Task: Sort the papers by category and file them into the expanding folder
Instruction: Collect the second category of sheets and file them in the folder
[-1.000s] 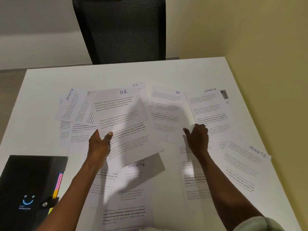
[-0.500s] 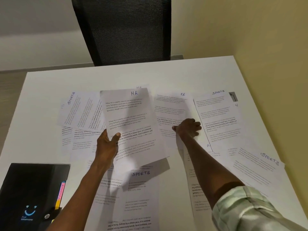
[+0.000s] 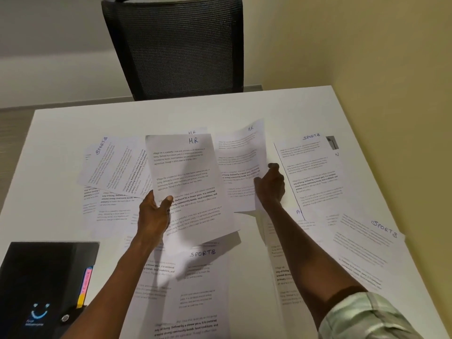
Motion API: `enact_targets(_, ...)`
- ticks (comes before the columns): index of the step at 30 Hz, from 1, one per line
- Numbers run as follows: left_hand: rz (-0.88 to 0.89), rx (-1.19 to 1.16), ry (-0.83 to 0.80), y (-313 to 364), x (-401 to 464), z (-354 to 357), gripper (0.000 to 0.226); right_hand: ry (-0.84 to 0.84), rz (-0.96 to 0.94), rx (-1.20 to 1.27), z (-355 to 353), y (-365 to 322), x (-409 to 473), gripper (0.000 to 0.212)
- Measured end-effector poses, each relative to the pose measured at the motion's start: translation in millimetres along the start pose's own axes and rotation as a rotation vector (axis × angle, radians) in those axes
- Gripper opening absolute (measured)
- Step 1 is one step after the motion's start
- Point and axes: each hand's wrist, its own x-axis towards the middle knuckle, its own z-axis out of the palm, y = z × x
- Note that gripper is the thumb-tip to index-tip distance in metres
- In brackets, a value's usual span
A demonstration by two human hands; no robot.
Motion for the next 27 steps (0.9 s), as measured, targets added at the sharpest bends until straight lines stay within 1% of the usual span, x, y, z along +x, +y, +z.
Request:
enact_targets(2, 0.005, 0.005, 0.006, 1, -4, 1, 0.027, 0.042, -0.074, -0.028, -15, -4, -6, 0.020)
enact_targets(3, 0.012, 0.004, 0.007, 3, -8, 2, 0.027, 0.074, -0.105, -0.036, -24, -5, -10, 0.016)
enact_targets(5, 0.036, -0.008, -0.003, 6, -16, 4, 0.027, 0.139, -0.167, -0.039, -44, -7, -18, 0.015)
enact_targets(8, 0.085, 0.044, 0.037, 10, -30, 6, 0.036, 0.236, -0.310, -0.011, -79, -6, -33, 0.018)
enact_targets(10, 0.084, 0.023, 0.047, 14, -40, 6, 0.035, 0.318, -0.430, 0.010, -106, -4, -47, 0.017)
enact_targets(11, 0.086, 0.017, 0.051, 15, -45, 7, 0.034, 0.339, -0.458, 0.043, -121, -3, -55, 0.016)
enact_targets(12, 0.088, 0.021, 0.057, 16, -49, 6, 0.033, 0.309, -0.446, 0.108, -137, -4, -65, 0.015)
enact_targets(15, 0.085, 0.048, 0.072, 18, -64, 6, 0.030, 0.130, -0.319, 0.290, -169, 0, -85, 0.012)
enact_targets(17, 0.063, 0.063, 0.061, 21, -75, 8, 0.030, -0.018, -0.261, 0.423, -181, 6, -97, 0.016)
enact_targets(19, 0.048, 0.066, 0.040, 25, -89, 10, 0.033, -0.183, -0.187, 0.594, -183, 10, -112, 0.013)
enact_targets(20, 0.045, 0.040, 0.021, 25, -97, 11, 0.034, -0.246, -0.162, 0.632, -181, 15, -118, 0.011)
enact_targets(22, 0.036, -0.041, -0.070, 22, -112, 14, 0.035, -0.322, -0.139, 0.610, -172, 24, -132, 0.008)
enact_targets(24, 0.006, -0.107, -0.183, 19, -124, 17, 0.034, -0.382, -0.124, 0.563, -161, 38, -142, 0.011)
enact_targets(25, 0.003, -0.128, -0.224, 19, -131, 18, 0.038, -0.422, -0.117, 0.523, -158, 44, -146, 0.015)
enact_targets(27, 0.019, -0.200, -0.302, 24, -153, 18, 0.056, -0.517, -0.136, 0.463, -160, 52, -152, 0.024)
